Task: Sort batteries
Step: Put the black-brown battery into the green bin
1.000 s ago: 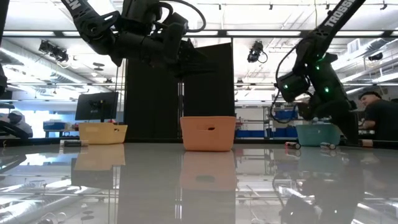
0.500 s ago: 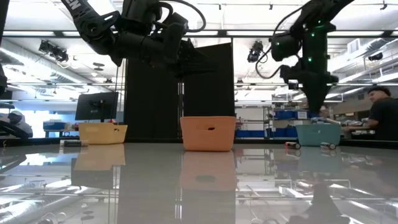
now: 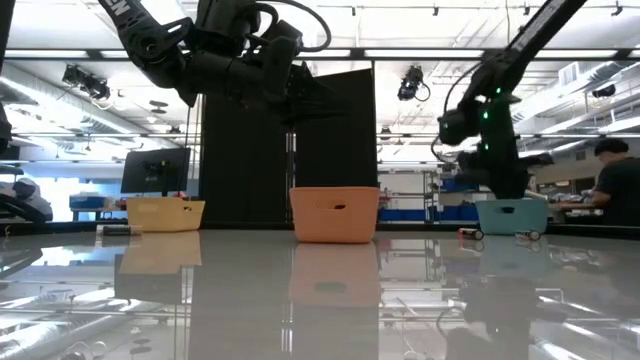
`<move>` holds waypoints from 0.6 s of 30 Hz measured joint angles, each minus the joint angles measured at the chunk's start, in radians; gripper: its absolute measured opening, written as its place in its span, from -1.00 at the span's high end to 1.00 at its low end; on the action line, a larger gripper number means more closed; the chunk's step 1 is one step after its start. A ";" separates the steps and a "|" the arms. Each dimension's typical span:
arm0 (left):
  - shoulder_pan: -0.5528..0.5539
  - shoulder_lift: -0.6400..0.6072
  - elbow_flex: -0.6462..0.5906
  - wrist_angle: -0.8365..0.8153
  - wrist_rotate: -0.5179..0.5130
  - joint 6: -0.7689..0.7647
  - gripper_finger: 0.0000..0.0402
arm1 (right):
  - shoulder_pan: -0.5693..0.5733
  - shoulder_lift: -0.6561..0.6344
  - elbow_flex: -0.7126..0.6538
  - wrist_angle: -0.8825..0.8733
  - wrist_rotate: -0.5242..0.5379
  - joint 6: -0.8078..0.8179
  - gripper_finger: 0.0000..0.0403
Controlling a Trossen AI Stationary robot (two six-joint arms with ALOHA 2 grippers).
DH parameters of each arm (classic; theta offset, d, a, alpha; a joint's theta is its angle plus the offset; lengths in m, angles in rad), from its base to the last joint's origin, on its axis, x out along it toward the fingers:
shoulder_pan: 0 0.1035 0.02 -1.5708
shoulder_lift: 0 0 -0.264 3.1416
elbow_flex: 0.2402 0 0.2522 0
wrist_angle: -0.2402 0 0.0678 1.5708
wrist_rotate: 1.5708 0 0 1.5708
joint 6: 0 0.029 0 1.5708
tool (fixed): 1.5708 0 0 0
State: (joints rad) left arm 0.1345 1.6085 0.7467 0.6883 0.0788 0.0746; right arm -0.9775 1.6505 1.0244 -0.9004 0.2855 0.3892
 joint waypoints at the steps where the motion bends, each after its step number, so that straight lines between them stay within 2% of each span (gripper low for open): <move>1: 0.000 0.000 0.000 0.000 0.000 0.000 0.29 | 0.001 0.017 0.012 0.006 0.014 0.001 0.69; 11: 0.000 0.000 0.000 -0.004 0.000 0.000 0.29 | 0.021 0.164 0.106 0.051 -0.009 -0.097 0.69; 18: 0.000 0.000 0.000 -0.008 0.000 0.000 0.29 | 0.081 0.161 0.110 0.046 -0.012 -0.242 0.69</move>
State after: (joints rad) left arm 0.1349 1.6085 0.7467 0.6804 0.0784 0.0746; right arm -0.8968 1.8112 1.1348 -0.8540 0.2737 0.1471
